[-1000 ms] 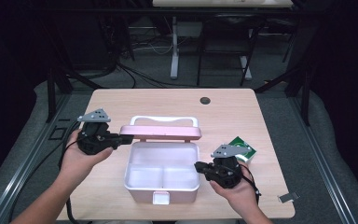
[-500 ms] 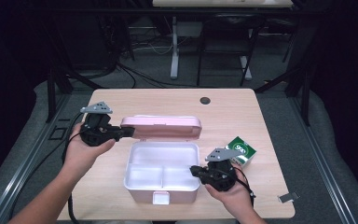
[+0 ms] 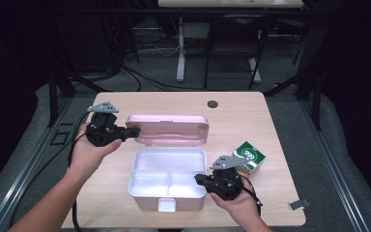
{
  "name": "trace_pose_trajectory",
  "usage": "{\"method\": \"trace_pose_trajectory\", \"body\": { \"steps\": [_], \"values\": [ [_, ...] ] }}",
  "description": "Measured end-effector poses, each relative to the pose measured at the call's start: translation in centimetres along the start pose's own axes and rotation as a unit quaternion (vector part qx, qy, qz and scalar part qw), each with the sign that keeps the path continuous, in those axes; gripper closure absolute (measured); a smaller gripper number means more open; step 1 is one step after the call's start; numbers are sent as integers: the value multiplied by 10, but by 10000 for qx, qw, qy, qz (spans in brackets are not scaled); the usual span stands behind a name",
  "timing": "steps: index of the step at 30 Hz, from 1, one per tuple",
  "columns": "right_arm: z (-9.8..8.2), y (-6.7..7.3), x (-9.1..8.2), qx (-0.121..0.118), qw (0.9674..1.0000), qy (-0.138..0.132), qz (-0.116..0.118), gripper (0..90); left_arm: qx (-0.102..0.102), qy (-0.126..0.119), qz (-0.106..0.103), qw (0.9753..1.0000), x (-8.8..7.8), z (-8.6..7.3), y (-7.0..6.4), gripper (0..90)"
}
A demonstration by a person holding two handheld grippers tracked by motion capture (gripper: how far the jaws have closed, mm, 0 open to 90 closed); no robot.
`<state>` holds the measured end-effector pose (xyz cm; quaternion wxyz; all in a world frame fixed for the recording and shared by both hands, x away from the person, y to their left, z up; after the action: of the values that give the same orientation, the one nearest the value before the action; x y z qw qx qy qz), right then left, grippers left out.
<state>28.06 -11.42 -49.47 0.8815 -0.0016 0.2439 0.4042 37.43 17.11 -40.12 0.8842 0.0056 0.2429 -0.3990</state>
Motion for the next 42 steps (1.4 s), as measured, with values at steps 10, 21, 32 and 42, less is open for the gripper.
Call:
{"method": "trace_pose_trajectory", "body": {
  "steps": [10,21,32,42],
  "values": [
    [-3,3,2,23,10000,26,57,875,-69,55,3,10000,8,1,4,884],
    [-5,5,7,1,9999,97,136,875,-133,105,53,9998,14,0,12,882],
    [-8,7,9,-11,9999,88,148,876,-180,167,167,9996,18,-1,19,874],
    [-12,8,10,5,9998,69,159,878,-206,233,209,9993,24,-2,23,863]
  ]
}}
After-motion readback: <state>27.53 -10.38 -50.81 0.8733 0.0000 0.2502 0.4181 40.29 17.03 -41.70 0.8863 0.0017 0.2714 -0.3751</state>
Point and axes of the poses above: each handheld gripper's, and its own axes: x roughly forward along the jaws, z roughly out of its top, y roughly to its left, the point moved 4 cm from there along x, roughly forward along the jaws, and after that the axes turned 12 degrees about -y, right-handed, at the moved point
